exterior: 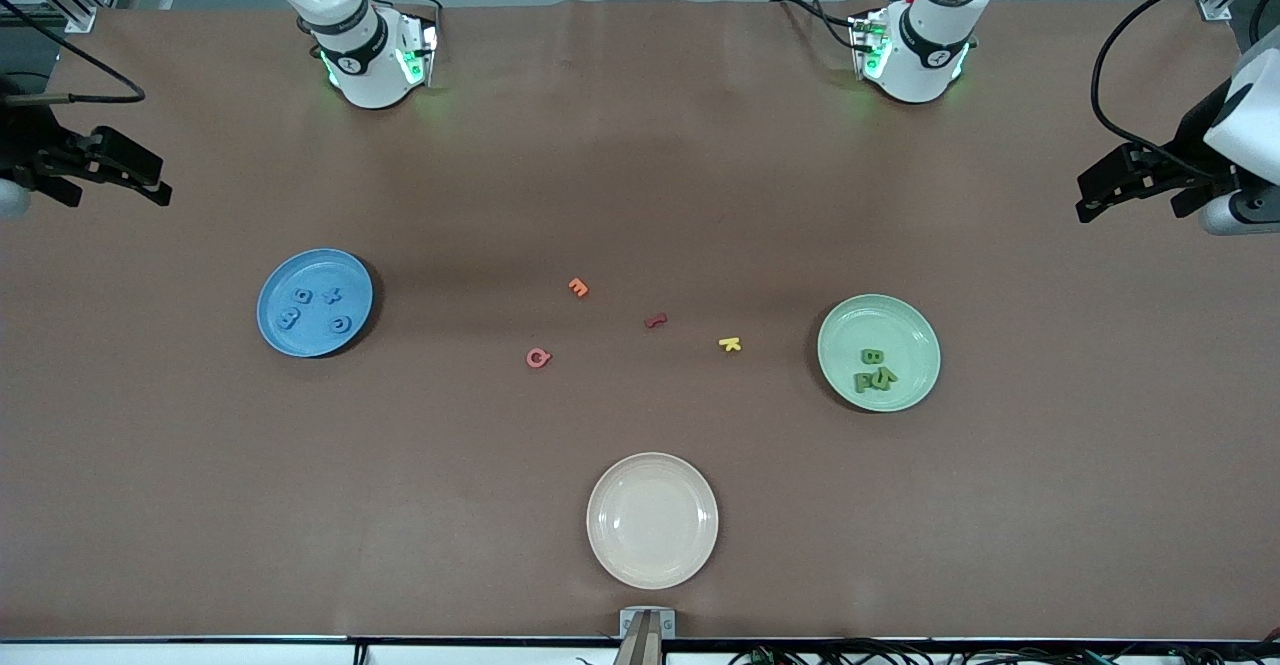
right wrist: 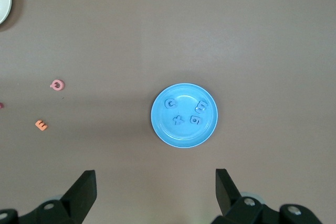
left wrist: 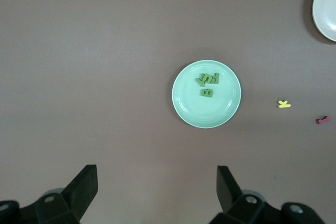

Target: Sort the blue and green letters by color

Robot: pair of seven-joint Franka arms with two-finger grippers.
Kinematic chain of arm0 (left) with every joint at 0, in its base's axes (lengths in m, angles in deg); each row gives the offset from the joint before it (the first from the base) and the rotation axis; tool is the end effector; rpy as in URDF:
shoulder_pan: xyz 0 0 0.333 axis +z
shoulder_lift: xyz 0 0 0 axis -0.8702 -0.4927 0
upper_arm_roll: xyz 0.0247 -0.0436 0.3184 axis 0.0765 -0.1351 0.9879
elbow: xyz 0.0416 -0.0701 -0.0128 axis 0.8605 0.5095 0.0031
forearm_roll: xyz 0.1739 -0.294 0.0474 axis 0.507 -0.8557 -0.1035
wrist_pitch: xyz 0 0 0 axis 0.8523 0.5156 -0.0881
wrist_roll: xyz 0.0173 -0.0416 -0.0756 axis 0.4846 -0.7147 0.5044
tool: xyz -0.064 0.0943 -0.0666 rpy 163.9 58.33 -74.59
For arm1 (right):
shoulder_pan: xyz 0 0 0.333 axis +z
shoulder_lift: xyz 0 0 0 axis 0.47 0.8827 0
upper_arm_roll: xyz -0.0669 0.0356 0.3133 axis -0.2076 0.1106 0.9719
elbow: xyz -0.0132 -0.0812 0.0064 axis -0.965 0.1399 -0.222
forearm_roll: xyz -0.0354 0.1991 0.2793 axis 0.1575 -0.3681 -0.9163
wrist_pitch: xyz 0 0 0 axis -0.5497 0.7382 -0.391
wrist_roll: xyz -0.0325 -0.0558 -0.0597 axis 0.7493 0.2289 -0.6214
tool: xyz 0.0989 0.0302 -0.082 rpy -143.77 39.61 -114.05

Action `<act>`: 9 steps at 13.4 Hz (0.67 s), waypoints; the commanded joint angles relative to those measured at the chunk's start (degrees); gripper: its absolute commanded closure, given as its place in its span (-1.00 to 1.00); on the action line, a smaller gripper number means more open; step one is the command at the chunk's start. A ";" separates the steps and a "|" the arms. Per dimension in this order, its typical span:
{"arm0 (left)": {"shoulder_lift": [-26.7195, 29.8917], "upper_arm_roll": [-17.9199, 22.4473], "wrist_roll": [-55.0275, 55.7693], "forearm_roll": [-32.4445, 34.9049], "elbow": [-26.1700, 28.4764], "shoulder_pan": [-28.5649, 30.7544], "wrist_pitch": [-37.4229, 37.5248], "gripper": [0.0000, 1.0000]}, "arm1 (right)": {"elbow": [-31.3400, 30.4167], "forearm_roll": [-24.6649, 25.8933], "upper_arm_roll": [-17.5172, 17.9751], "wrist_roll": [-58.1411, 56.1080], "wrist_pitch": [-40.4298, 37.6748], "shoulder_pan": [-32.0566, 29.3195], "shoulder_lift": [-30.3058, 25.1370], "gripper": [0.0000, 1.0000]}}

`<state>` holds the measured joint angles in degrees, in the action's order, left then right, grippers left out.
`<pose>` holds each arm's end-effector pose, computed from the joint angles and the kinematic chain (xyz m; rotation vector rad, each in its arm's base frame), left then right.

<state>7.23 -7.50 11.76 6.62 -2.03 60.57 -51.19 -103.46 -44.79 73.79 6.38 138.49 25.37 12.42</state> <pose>0.5090 -0.0519 0.6240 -3.1229 -0.0462 -0.0285 0.4906 0.0059 0.6238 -3.1274 0.0091 0.0349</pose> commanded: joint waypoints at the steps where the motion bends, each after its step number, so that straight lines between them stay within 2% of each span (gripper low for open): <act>1: 0.65 -0.30 -0.09 -0.13 0.10 0.27 -0.14 -1.00 | 2.26 0.97 -0.16 0.96 -1.13 0.38 0.92 -1.00; 9: 0.74 -0.39 -0.18 -0.13 0.01 0.27 -0.14 -1.00 | 3.14 1.24 -0.43 1.40 -0.60 0.03 0.92 -1.00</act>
<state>7.27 -7.50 11.76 6.62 -2.13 60.57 -51.19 -101.98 -44.09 73.29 6.73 138.50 25.38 12.54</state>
